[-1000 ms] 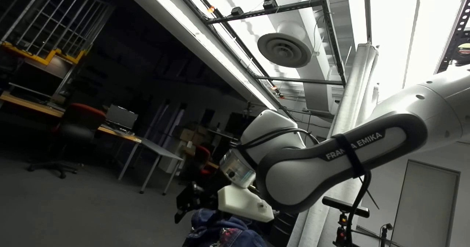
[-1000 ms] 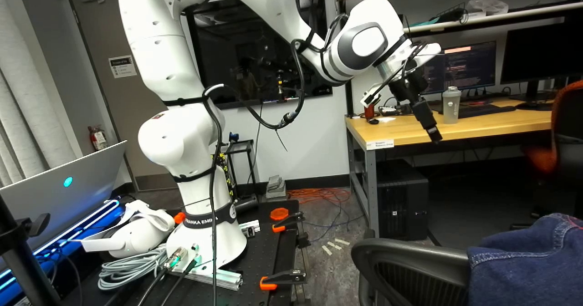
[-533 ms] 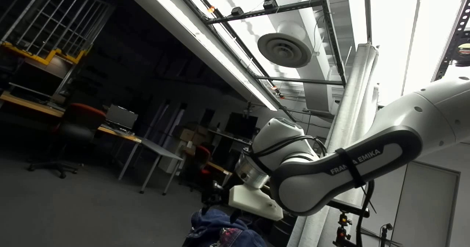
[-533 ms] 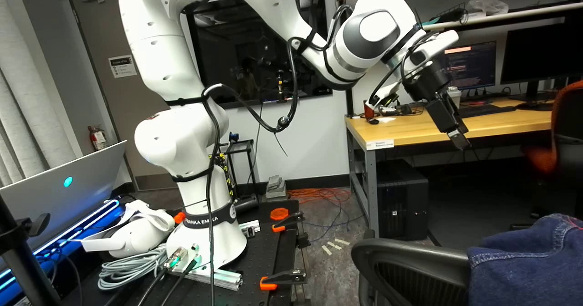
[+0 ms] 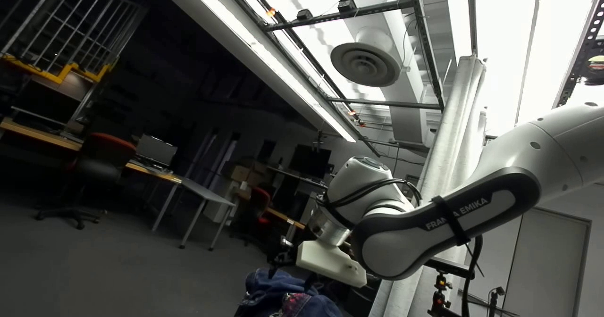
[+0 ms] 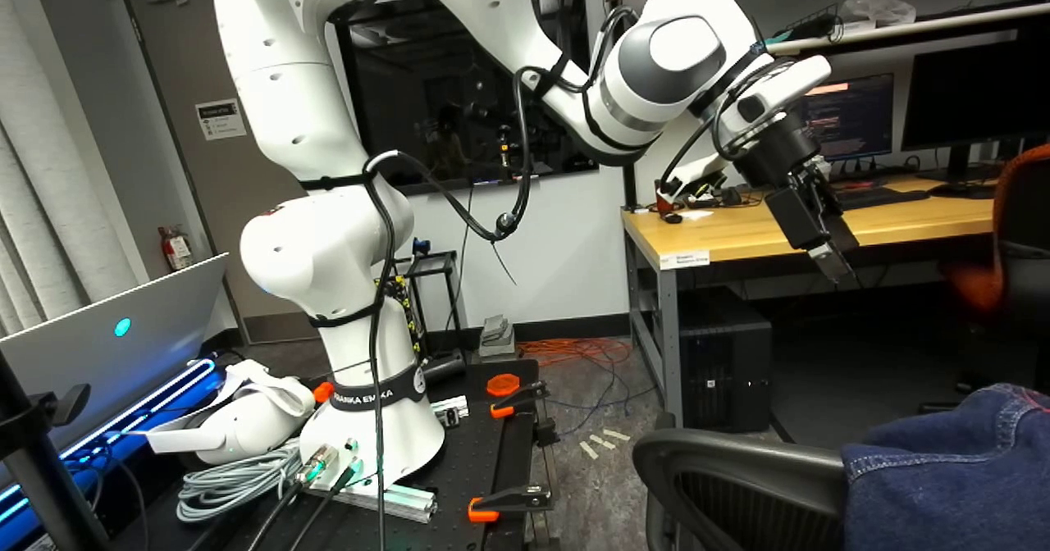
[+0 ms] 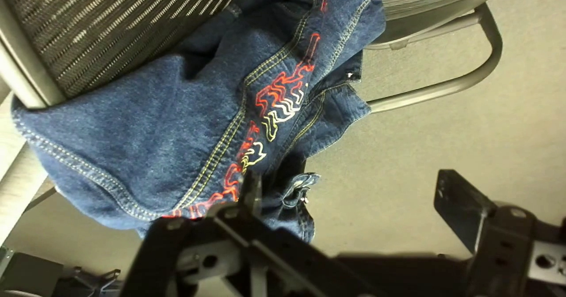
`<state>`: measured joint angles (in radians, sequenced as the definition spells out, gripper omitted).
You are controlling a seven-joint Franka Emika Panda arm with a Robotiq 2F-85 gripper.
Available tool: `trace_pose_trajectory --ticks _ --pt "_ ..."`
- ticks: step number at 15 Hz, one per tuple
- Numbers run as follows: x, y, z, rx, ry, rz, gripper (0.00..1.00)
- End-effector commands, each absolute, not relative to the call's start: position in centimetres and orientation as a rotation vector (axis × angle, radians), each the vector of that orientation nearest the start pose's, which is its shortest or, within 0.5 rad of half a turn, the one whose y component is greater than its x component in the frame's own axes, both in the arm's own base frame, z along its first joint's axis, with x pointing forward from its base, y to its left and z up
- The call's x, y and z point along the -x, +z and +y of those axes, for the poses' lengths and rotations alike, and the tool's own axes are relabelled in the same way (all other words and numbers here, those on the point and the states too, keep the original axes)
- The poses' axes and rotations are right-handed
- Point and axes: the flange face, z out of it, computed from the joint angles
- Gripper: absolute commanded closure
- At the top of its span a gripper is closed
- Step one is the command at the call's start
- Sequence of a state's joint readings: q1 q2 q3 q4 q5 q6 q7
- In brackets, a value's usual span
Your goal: Pick the cloth on the back rest and put it on the chair
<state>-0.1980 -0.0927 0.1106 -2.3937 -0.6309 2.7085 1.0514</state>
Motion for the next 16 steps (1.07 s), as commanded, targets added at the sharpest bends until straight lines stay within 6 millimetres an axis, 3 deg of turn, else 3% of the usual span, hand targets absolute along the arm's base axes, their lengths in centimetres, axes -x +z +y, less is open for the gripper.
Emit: trace_pose_trajectory --ticks 1,11,16 --pt "-51.2 38.0 -2.1 3.051 -0.842 0.967 0.0" --pt "-51.0 33.1 -9.4 3.1 -0.86 1.29 0.0" --pt "-51.6 31.1 -12.0 3.061 -0.86 1.471 0.0"
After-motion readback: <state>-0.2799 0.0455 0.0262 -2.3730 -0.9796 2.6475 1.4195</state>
